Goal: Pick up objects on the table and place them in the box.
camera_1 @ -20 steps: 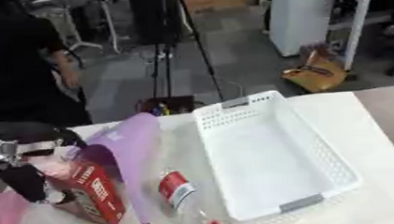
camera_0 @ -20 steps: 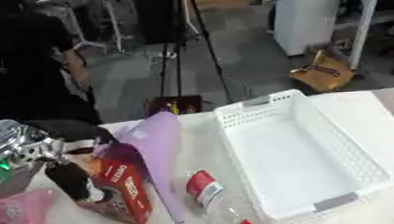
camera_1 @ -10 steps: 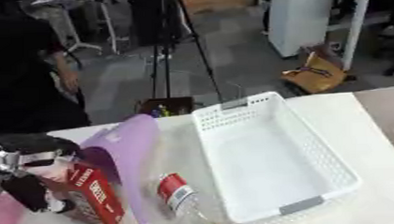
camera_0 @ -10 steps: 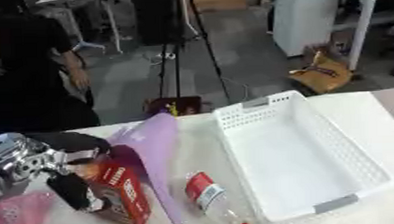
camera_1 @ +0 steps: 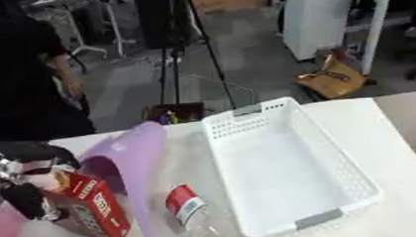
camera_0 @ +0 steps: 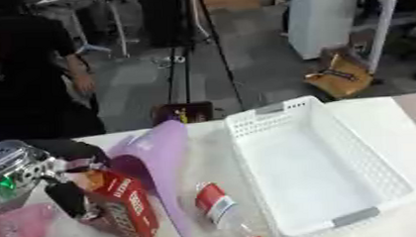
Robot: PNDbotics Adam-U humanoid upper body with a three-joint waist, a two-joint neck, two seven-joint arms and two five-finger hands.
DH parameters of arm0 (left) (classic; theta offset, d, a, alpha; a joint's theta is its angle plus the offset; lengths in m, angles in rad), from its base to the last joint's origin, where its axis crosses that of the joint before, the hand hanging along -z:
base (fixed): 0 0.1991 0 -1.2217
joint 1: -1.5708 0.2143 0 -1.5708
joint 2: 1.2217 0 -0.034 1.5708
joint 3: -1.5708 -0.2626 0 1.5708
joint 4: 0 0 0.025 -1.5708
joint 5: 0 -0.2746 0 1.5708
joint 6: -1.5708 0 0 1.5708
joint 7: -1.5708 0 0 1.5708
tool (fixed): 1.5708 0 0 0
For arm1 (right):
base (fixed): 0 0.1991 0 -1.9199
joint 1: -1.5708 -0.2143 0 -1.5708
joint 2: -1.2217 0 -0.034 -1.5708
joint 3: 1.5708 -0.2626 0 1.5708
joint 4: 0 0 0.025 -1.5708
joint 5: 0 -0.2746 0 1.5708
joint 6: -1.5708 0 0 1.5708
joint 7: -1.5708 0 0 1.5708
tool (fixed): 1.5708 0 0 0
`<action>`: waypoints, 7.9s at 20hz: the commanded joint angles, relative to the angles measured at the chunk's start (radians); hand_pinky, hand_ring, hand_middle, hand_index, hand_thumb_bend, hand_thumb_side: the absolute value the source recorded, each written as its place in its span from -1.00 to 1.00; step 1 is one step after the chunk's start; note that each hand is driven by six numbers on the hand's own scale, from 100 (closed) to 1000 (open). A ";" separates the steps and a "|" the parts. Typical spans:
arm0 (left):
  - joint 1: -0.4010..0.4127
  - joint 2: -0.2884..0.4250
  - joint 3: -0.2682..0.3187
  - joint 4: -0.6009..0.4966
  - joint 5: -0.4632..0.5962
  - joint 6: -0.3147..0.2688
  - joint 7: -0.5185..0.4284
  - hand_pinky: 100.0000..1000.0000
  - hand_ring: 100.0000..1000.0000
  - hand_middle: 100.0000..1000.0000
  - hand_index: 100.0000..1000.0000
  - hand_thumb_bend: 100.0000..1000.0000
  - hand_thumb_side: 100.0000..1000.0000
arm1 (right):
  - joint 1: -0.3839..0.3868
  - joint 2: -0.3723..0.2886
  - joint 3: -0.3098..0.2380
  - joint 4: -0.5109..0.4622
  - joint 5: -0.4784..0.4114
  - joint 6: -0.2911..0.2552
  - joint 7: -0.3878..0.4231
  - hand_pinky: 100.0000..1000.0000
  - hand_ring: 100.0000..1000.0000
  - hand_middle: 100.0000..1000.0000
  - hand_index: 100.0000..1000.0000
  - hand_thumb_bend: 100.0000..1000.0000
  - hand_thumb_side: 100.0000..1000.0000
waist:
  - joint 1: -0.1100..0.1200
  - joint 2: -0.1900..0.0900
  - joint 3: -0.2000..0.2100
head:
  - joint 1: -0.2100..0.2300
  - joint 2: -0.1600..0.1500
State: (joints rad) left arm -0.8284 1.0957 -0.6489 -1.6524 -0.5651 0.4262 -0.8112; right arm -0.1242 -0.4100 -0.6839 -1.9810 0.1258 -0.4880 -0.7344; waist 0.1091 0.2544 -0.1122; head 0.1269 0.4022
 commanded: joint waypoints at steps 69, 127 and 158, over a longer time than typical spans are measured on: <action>-0.127 -0.044 0.033 0.121 -0.089 0.086 -0.096 0.28 0.08 -0.16 0.02 -0.70 -0.36 | -0.010 -0.042 -0.007 -0.019 0.000 0.023 -0.088 0.29 0.16 0.03 0.06 -1.00 0.40 | 0.011 -0.038 0.002 | 0.009 -0.006; -0.575 -0.495 0.341 -0.131 -0.112 0.121 -0.091 0.03 -0.28 -0.53 -0.03 -1.00 -0.34 | -0.012 -0.054 0.024 -0.019 -0.010 0.068 -0.132 0.30 0.17 0.03 0.05 -1.00 0.36 | -0.011 -0.100 -0.013 | 0.033 0.012; -0.489 -0.652 0.203 -0.187 -0.299 0.147 0.206 0.04 -0.22 -0.46 -0.01 -1.00 -0.50 | -0.028 -0.038 0.022 -0.019 -0.029 0.060 -0.116 0.30 0.17 0.02 0.04 -1.00 0.35 | -0.016 -0.073 -0.055 | 0.021 -0.013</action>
State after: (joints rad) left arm -1.3012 0.4392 -0.4548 -1.8429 -0.8395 0.5773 -0.6025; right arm -0.1422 -0.4310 -0.6586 -1.9810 0.1031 -0.4031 -0.8339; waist 0.1050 0.1928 -0.1663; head 0.1455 0.4022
